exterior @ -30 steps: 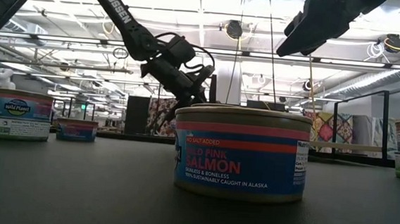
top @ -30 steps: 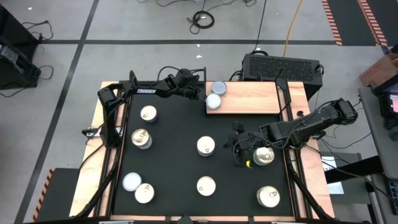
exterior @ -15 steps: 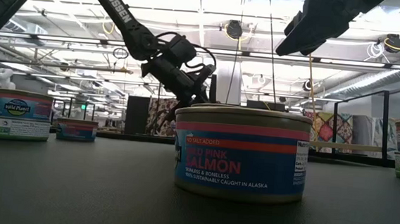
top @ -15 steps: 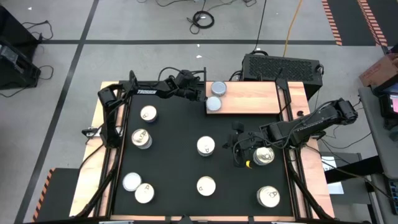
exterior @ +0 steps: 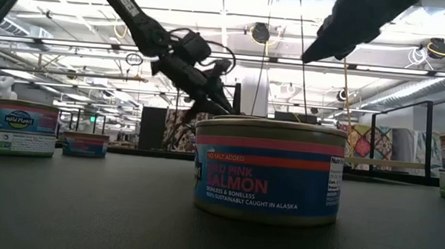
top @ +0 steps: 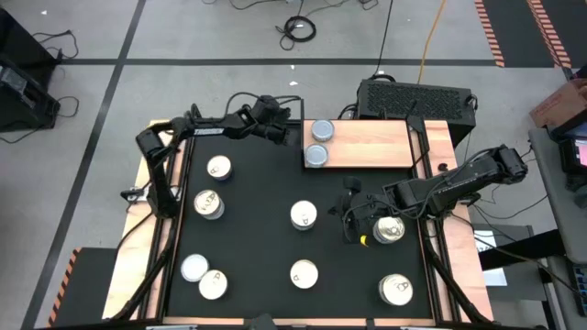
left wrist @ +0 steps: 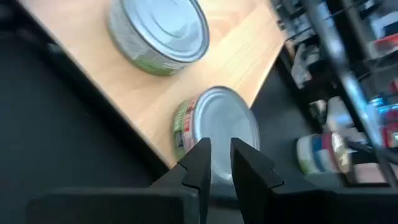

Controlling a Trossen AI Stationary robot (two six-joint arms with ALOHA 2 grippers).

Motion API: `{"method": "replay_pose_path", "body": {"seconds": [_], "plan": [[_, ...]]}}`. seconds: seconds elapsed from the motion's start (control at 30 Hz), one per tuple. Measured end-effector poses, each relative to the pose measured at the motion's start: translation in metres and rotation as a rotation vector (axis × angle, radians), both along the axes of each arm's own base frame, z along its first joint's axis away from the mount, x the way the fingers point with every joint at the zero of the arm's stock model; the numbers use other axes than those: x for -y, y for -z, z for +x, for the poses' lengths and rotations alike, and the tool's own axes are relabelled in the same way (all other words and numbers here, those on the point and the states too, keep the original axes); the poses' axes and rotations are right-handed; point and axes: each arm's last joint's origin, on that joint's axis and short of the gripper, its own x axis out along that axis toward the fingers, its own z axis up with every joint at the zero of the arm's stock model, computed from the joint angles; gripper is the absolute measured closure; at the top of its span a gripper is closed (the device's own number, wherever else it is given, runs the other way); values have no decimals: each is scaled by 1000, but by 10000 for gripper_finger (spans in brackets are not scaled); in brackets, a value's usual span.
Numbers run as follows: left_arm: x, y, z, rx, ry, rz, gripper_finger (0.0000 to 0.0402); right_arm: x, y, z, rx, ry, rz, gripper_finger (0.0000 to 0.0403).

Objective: Stack canned seafood by type on shelf
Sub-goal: Put the green can on the shelf

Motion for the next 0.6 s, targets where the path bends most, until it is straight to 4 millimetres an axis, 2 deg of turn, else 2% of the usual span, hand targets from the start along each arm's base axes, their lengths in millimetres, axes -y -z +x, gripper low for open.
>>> {"method": "replay_pose_path", "body": {"seconds": [0.1,0.17,0.23,0.4,0.5,0.6], "plan": [[4,-18,-15,-93,-36,129,338,19,-2,5,22,41,-7,403],[7,-34,-25,-136,-68,226,338,39,-4,9,35,54,14,403],[12,-50,-36,-172,-80,292,338,63,-4,12,45,81,50,403],[35,-80,-67,-137,-71,414,338,132,6,15,64,216,124,403],[52,-83,-90,-93,-134,493,338,164,25,19,40,275,153,403],[72,-73,-110,18,-148,542,338,190,41,25,-7,348,169,403]]}}
